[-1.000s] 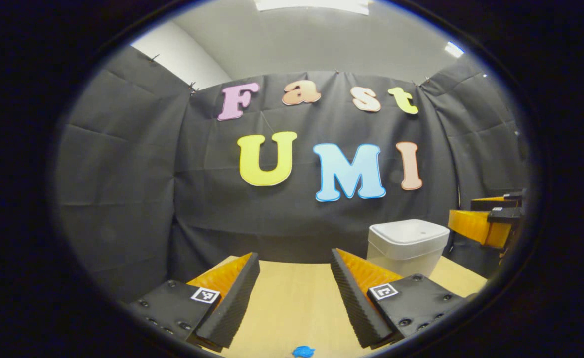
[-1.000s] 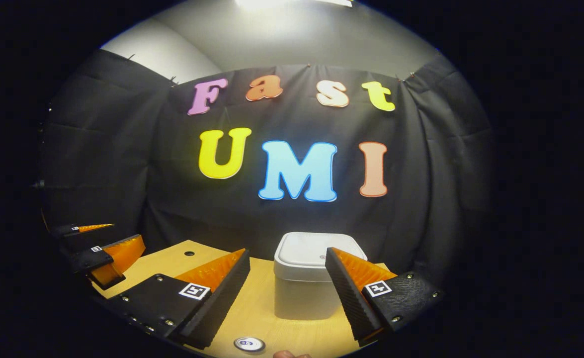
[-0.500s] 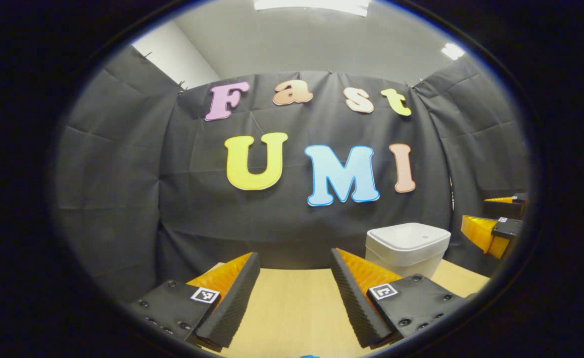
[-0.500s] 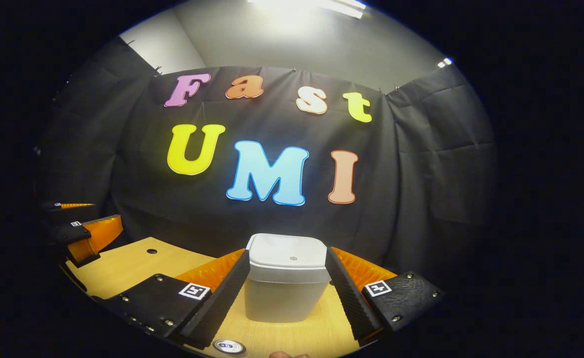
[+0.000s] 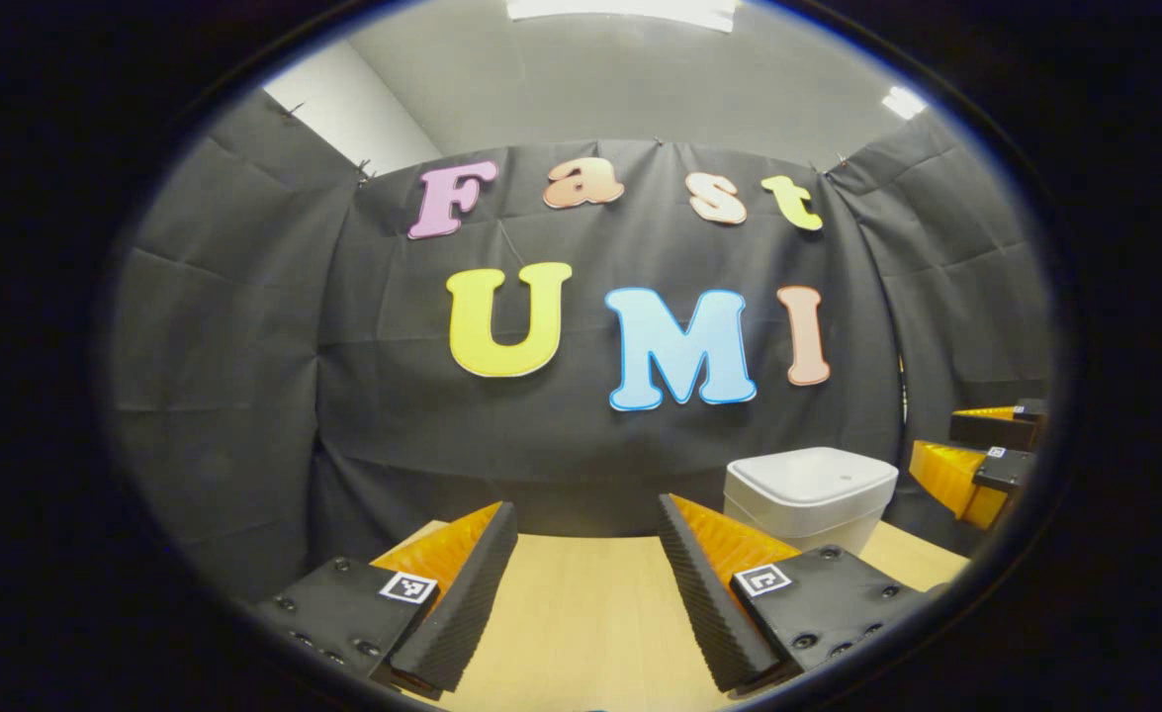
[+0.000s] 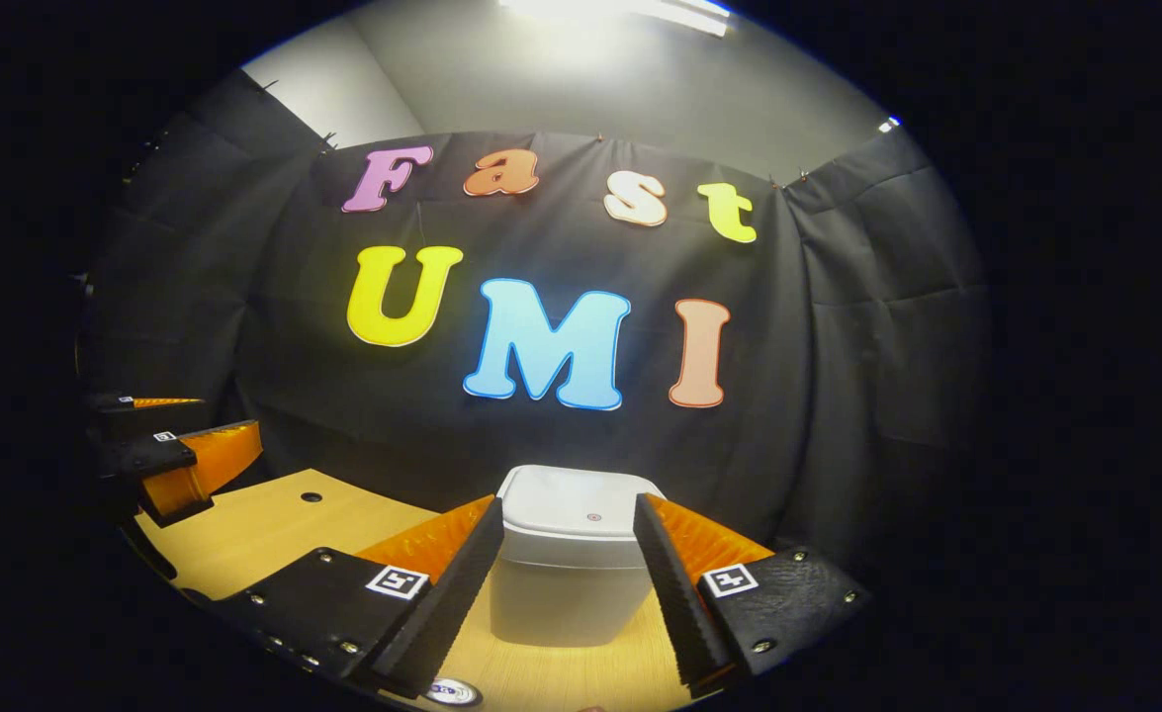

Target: Press the lid of the desktop garbage bin to open it, pick up the crumpled paper on the desktop and throw it into the bin, then pick up the pop can on the desktop and drop it into the bin, and finally close the garbage bin lid.

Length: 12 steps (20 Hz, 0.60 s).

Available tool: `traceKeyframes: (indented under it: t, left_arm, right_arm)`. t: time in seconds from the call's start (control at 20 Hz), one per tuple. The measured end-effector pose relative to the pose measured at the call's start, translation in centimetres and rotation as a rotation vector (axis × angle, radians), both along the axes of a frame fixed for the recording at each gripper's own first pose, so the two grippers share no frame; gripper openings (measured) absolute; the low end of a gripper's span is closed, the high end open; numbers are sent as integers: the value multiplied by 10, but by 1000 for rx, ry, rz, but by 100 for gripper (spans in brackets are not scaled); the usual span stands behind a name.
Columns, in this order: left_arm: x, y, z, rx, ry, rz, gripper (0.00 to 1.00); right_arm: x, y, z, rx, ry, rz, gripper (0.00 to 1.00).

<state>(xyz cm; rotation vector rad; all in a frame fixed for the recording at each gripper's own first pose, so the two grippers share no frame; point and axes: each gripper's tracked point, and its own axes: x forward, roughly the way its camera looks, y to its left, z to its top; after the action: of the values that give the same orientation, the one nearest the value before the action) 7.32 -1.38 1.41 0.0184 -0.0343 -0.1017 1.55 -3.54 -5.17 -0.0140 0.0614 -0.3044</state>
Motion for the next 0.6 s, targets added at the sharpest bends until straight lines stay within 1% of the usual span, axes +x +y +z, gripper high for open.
traceKeyframes:
  t: [0.05,0.1,0.15,0.2,0.25,0.3,0.35,0.4,0.45,0.5,0.6]
  left_arm:
    - [-1,-3,-1,4,1,-2,97]
    - [-1,-4,-1,8,1,-2,97]
    - [-2,-6,-2,9,1,-2,97]
    - [-1,-8,-2,10,4,-3,97]
    - [-2,-9,-3,10,6,-4,94]
    - [-3,-13,-4,12,8,-6,97]
    - [-4,-14,-5,16,12,-8,97]
    - [-5,-15,-6,21,14,-10,97]
    - [-6,-17,-7,24,14,-12,97]
    - [-7,-20,-7,27,16,-17,97]
    - [-8,-24,-7,32,16,-24,97]
  right_arm:
    - [0,0,-2,4,-2,5,76]
    - [0,-2,-3,5,-3,3,85]
    - [1,-3,-7,5,5,1,66]
    - [1,-3,-9,8,12,10,63]
    - [2,0,-13,13,22,20,69]
    - [3,-5,-15,16,25,6,59]
    - [-2,-5,-16,24,24,-4,53]
    - [-1,-5,-16,32,19,-7,33]
    - [1,-4,-21,41,21,-3,33]
    - [-9,-14,-20,39,17,-48,33]
    - [-3,-17,-18,69,0,-51,7]
